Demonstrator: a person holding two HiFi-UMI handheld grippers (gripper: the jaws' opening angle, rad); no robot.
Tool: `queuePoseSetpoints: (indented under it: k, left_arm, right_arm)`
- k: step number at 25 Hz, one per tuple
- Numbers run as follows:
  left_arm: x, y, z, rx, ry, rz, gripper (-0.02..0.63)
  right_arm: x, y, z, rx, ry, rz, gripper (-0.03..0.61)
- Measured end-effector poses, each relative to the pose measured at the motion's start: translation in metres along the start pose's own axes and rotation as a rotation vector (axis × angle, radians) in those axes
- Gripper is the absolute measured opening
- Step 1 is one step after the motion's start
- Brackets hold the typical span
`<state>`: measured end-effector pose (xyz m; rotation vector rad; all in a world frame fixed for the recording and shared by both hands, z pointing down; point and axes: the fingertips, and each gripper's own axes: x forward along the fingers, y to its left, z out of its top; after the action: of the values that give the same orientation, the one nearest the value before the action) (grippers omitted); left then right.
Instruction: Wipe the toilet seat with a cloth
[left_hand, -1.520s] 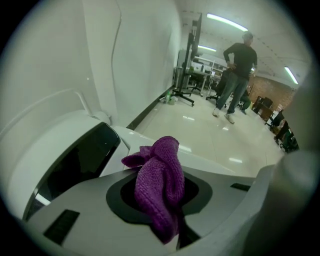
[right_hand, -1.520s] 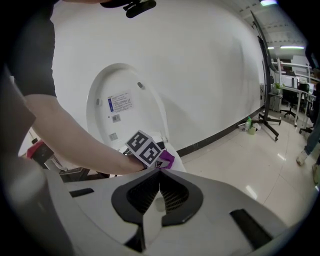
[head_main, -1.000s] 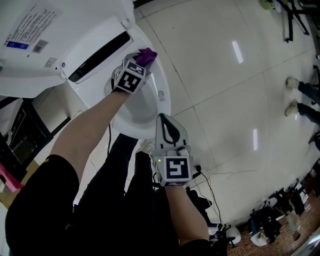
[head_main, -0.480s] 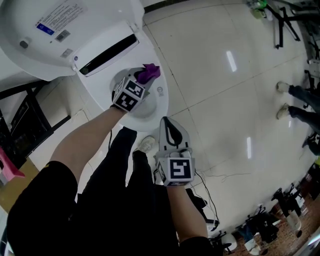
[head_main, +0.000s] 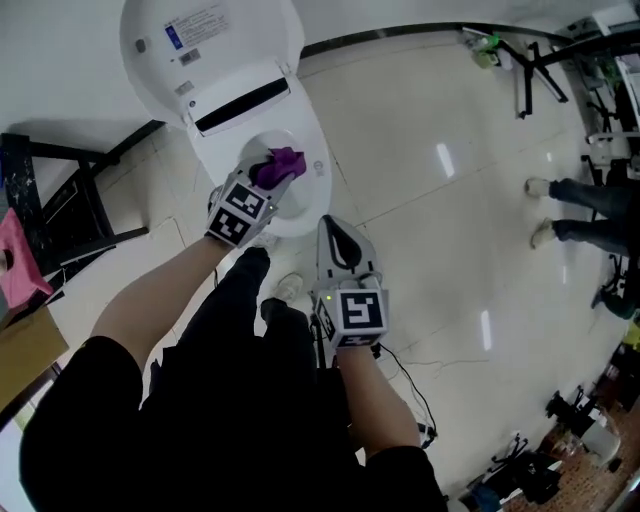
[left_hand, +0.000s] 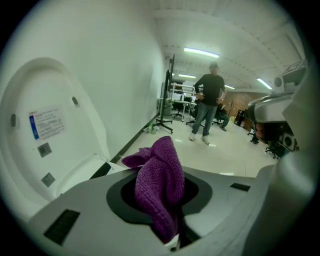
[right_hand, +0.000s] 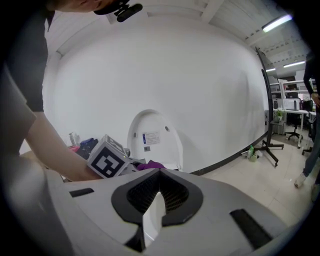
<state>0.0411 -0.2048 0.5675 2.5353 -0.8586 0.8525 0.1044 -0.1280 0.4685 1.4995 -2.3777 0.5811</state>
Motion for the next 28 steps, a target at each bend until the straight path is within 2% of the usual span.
queuePoseSetpoints:
  k: [8,12,23,28]
  left_arm:
    - [-0.138,-0.07,0.013,0.043,-0.064,0.052,0.092]
    - [-0.197,-0.094,0.024,0.062,-0.107,0.03,0.092]
    - [-0.353,-0.085,0.018,0.122,-0.254,-0.055,0.092]
    - [-0.401,-0.079,0.011,0.145,-0.293,-0.091,0.092]
  right_arm:
    - [-0.075,0.053,0.033,-0.034,-0.055,0.061,0.015]
    - [-0.104,0.084,0.055,-0.061,-0.094,0.071,0.015]
    - [-0.133,0.201,0.08,-0.072,-0.159,-0.016,0.015]
    - [-0.142,0.243,0.085,-0.075,-0.173,-0.061,0.015]
